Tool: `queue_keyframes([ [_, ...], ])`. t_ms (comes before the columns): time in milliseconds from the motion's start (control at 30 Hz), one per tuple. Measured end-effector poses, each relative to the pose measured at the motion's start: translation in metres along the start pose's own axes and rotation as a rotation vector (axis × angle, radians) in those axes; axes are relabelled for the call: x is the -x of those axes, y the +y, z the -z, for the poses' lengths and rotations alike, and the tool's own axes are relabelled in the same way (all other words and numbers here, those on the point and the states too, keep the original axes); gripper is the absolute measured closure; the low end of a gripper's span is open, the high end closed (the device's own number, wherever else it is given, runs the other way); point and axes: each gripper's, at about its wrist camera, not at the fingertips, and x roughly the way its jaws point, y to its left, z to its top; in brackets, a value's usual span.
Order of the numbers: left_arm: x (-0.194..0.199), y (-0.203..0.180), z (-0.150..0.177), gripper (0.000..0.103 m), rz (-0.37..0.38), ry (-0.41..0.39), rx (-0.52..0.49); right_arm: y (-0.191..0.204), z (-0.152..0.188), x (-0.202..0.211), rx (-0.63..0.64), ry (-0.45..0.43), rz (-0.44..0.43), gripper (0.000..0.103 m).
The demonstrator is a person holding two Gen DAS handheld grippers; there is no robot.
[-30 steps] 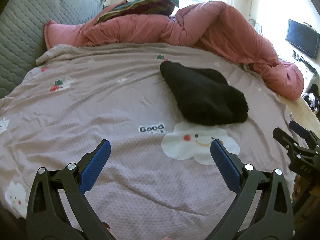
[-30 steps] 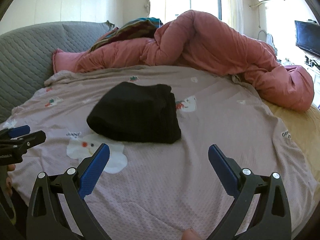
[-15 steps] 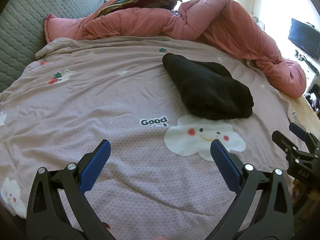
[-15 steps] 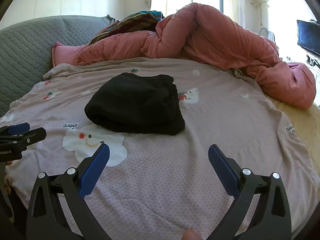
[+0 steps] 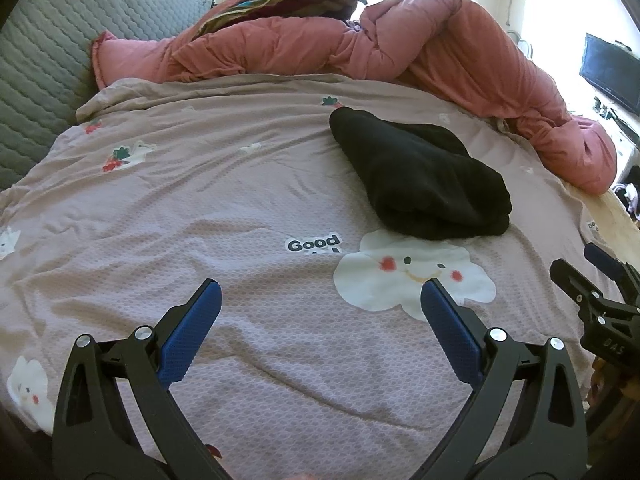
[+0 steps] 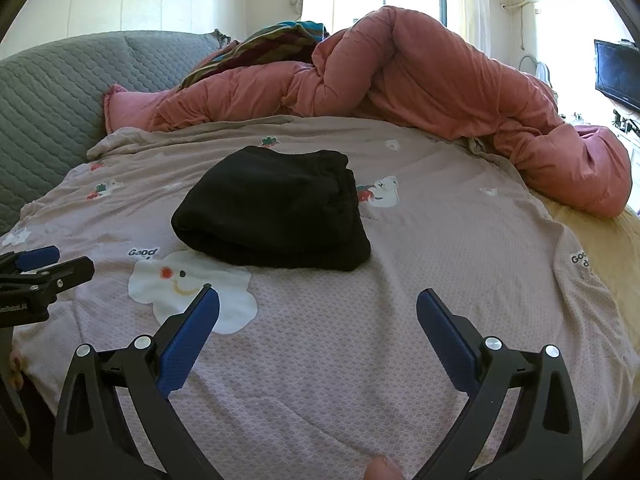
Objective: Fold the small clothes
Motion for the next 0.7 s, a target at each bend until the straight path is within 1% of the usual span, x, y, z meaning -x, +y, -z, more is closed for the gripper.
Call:
queue_keyframes([
  [700, 0.0006, 0.0006, -0.0009, 0.01, -0.001, 0.001, -0.001, 0.0009, -0.0003, 0.0029, 0.004, -0.006, 0.007, 0.005],
])
